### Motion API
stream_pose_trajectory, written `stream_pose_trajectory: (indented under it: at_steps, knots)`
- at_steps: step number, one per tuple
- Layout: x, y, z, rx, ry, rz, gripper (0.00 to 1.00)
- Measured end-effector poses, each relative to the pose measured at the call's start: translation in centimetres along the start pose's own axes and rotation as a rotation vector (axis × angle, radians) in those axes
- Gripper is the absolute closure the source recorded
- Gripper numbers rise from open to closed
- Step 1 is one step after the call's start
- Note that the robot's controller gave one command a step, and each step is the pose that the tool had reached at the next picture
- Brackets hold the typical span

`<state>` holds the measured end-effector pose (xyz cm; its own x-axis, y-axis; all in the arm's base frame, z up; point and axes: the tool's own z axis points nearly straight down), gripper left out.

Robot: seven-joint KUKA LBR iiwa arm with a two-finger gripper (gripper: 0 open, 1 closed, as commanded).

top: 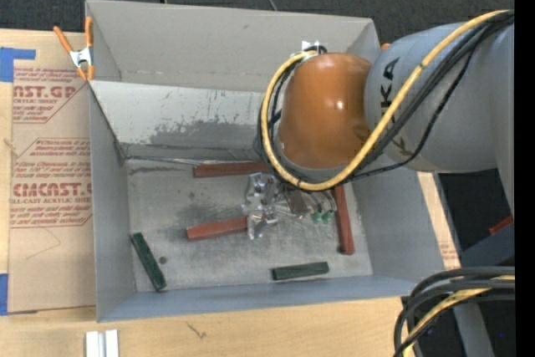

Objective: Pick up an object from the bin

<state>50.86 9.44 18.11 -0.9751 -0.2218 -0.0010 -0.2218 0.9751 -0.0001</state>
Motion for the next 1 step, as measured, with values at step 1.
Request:
stream_pose_trajectory:
  at_steps: [1]
  knots:
    - [-0.76, -0.02, 2.57, -0.001, -0.002, -0.001, 1.0]
